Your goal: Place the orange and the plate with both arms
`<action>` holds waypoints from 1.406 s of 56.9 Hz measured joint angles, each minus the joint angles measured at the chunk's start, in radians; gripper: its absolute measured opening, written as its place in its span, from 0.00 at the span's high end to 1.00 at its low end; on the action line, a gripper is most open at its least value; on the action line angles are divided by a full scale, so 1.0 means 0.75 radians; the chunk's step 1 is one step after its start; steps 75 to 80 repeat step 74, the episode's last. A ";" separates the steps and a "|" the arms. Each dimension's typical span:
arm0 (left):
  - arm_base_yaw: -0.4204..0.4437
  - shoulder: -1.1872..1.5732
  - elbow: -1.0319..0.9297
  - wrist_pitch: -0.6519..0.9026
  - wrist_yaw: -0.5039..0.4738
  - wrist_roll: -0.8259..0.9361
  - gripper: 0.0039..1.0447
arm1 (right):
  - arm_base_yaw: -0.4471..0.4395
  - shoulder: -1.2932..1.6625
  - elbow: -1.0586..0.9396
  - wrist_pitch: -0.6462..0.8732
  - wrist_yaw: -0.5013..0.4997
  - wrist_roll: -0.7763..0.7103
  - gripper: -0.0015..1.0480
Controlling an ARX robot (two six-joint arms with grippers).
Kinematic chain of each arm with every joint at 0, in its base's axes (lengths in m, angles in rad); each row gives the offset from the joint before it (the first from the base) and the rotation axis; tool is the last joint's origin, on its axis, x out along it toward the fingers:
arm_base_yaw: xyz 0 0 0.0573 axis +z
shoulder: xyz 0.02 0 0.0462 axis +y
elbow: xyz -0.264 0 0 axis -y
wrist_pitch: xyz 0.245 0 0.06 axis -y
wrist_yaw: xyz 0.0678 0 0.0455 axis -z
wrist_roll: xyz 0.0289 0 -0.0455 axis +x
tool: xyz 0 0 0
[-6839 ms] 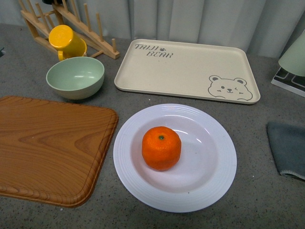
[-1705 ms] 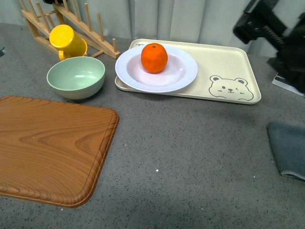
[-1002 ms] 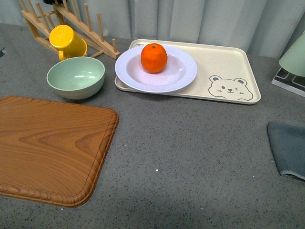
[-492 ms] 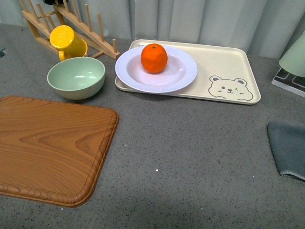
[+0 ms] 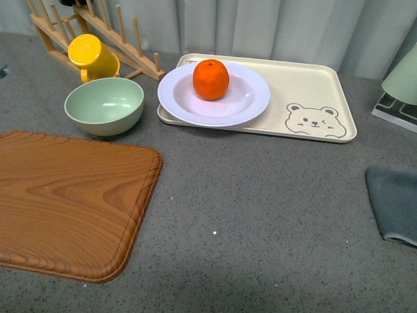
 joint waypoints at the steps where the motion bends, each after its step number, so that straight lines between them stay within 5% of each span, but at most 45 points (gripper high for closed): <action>1: 0.000 0.000 0.000 0.000 0.000 0.000 0.06 | 0.000 0.000 0.000 0.000 0.000 0.000 0.81; 26: 0.000 0.000 0.000 0.000 0.000 0.000 0.06 | 0.000 0.000 -0.001 0.000 0.000 0.003 0.07; 80: 0.000 0.000 0.000 0.000 0.000 0.000 0.06 | 0.000 0.000 0.000 0.000 0.000 0.002 0.09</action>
